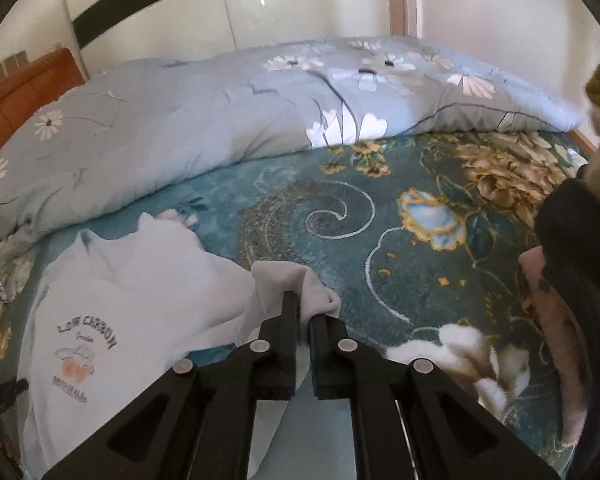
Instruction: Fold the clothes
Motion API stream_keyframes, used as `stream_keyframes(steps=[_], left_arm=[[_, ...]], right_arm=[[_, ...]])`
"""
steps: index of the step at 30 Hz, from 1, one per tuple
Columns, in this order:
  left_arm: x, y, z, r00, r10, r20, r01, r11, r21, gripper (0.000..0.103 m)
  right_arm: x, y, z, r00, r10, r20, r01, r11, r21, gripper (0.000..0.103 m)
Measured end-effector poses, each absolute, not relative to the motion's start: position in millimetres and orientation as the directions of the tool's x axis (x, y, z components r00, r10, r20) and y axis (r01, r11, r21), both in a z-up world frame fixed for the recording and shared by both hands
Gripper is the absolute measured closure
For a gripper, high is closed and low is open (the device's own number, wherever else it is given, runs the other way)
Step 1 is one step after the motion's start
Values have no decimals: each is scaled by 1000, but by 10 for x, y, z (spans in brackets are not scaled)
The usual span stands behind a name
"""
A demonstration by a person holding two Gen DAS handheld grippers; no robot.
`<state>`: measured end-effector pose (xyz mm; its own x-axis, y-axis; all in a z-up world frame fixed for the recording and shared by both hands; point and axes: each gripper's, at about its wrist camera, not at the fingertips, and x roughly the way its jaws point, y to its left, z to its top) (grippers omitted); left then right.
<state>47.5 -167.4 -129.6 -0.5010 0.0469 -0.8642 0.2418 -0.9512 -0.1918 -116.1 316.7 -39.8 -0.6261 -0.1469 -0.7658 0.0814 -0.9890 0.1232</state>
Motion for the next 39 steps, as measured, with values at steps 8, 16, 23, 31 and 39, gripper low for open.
stream_keyframes(steps=[8,16,23,31,39], left_arm=[[42,-1982,-973,-546,-123,-829,263,-964,-30,99],[-328,-2999,-899,-547,-91,-832,473,-854,-218,95],[201,-2680,-861,-561,-28,-827,417,-873,-254,53],[960,-1805,-781,-599,270,-754,106,-906,-409,42],[1294,-1205,-1187,-482,446,-755,28,-853,-521,41]], right_arm=[[-758,2981,-251,-671,-186,-718,172,-981,94,52],[-824,3419,-291,-594,-460,-660,97,-855,509,51],[-654,3491,-436,-553,-396,-733,76,-900,429,36],[-123,3295,-389,-550,-443,-708,179,-890,419,36],[711,2821,-1021,-335,-635,-696,284,-772,568,36]])
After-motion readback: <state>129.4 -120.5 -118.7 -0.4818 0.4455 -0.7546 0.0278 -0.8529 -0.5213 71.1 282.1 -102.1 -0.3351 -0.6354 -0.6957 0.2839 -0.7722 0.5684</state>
